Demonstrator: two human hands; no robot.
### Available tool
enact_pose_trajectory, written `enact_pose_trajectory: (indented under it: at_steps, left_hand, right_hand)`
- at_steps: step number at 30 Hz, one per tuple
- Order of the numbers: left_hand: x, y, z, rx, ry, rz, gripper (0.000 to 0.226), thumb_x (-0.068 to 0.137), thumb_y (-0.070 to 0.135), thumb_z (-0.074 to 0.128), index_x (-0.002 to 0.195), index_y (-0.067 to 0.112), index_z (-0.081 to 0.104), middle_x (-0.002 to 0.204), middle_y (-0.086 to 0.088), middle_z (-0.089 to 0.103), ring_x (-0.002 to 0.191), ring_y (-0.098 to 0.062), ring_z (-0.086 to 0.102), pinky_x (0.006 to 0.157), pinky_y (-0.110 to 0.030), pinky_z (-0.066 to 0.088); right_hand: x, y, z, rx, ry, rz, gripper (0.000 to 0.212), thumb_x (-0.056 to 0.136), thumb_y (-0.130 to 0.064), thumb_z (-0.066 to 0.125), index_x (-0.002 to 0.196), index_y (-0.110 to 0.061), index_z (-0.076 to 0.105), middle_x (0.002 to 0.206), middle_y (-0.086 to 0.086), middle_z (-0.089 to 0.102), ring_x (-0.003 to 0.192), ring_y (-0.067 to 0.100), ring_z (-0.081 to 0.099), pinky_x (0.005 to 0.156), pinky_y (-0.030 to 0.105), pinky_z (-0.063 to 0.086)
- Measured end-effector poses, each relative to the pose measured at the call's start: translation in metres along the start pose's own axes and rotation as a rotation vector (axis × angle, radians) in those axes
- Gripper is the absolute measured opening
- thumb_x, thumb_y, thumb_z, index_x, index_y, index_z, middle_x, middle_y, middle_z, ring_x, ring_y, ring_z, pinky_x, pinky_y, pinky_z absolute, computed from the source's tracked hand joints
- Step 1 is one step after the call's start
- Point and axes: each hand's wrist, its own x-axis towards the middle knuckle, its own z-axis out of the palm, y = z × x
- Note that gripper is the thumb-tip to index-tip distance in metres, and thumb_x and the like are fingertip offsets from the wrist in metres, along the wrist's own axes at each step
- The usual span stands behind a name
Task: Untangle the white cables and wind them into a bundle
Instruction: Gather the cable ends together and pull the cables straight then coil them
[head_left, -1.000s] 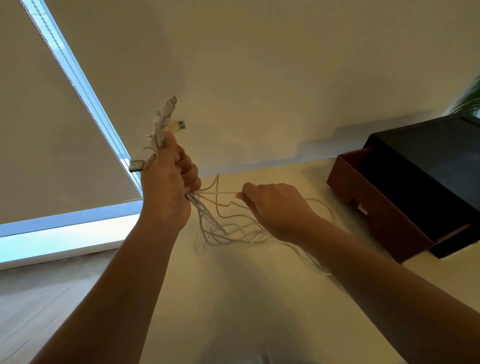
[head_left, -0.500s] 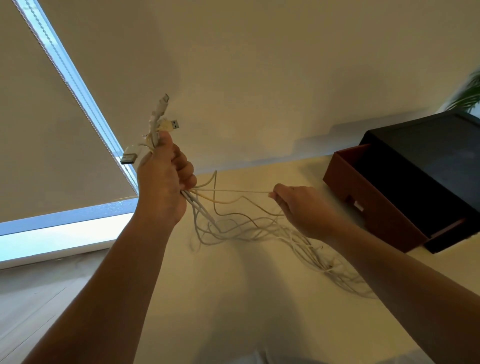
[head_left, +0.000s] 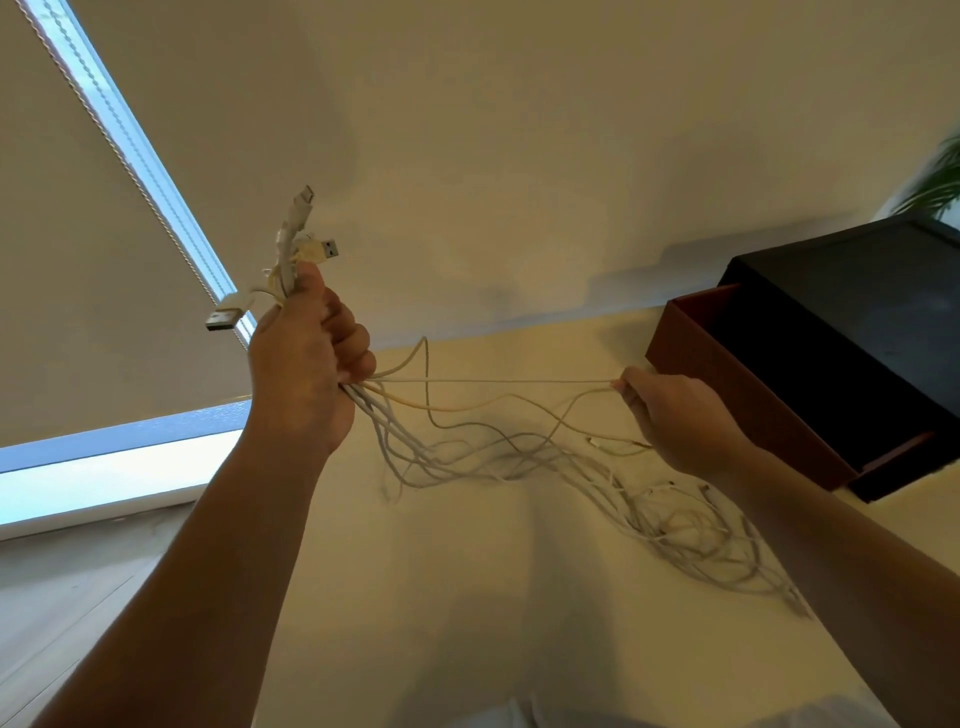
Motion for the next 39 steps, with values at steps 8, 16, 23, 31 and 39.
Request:
enact_pose_trajectory:
  at_steps: [8, 16, 23, 31, 39]
  left_hand:
    - [0.002, 0.01, -0.012, -0.015, 0.028, 0.019, 0.047, 0.101, 0.041, 0.042, 0.06, 0.02, 0.031, 0.048, 0.008, 0.022, 0.039, -0.006, 0.017, 0.036, -0.018, 0.018]
    - [0.007, 0.018, -0.024, -0.022, 0.024, 0.046, 0.052, 0.101, 0.041, 0.042, 0.054, 0.021, 0.033, 0.048, 0.008, 0.022, 0.038, -0.006, 0.018, 0.035, -0.018, 0.019]
    - [0.009, 0.02, -0.021, -0.037, 0.068, 0.049, 0.046, 0.102, 0.039, 0.042, 0.061, 0.02, 0.03, 0.048, 0.008, 0.022, 0.039, -0.007, 0.017, 0.034, -0.017, 0.018]
    - [0.001, 0.017, 0.001, -0.021, -0.014, 0.054, 0.047, 0.102, 0.041, 0.04, 0.061, 0.02, 0.029, 0.048, 0.008, 0.021, 0.039, -0.006, 0.015, 0.036, -0.017, 0.017]
    - [-0.007, 0.01, 0.013, 0.004, -0.083, 0.031, 0.047, 0.102, 0.043, 0.038, 0.062, 0.019, 0.028, 0.048, 0.008, 0.021, 0.038, -0.006, 0.015, 0.035, -0.018, 0.017]
  right_hand:
    - [-0.018, 0.036, -0.001, -0.039, -0.056, 0.151, 0.024, 0.099, -0.031, 0.035, 0.087, -0.018, 0.05, 0.064, -0.006, 0.052, 0.059, 0.022, 0.055, 0.056, 0.037, 0.047]
    - [-0.022, 0.067, -0.017, -0.07, -0.102, 0.323, 0.02, 0.1, -0.027, 0.037, 0.09, -0.023, 0.053, 0.069, -0.005, 0.055, 0.061, 0.014, 0.054, 0.062, 0.038, 0.05]
    - [-0.022, 0.064, -0.012, 0.061, -0.148, 0.416, 0.023, 0.1, -0.024, 0.037, 0.085, -0.024, 0.054, 0.084, 0.001, 0.063, 0.073, 0.017, 0.059, 0.072, 0.037, 0.05]
    - [-0.004, 0.004, -0.004, 0.223, -0.506, 0.207, 0.072, 0.087, -0.043, 0.064, 0.147, -0.027, 0.027, 0.146, 0.002, 0.036, 0.131, 0.02, 0.04, 0.107, 0.032, 0.033]
    - [0.037, -0.112, -0.015, 0.621, -0.261, -0.217, 0.032, 0.091, -0.034, 0.062, 0.121, -0.026, 0.062, 0.119, -0.007, 0.059, 0.114, 0.006, 0.048, 0.098, 0.017, 0.034]
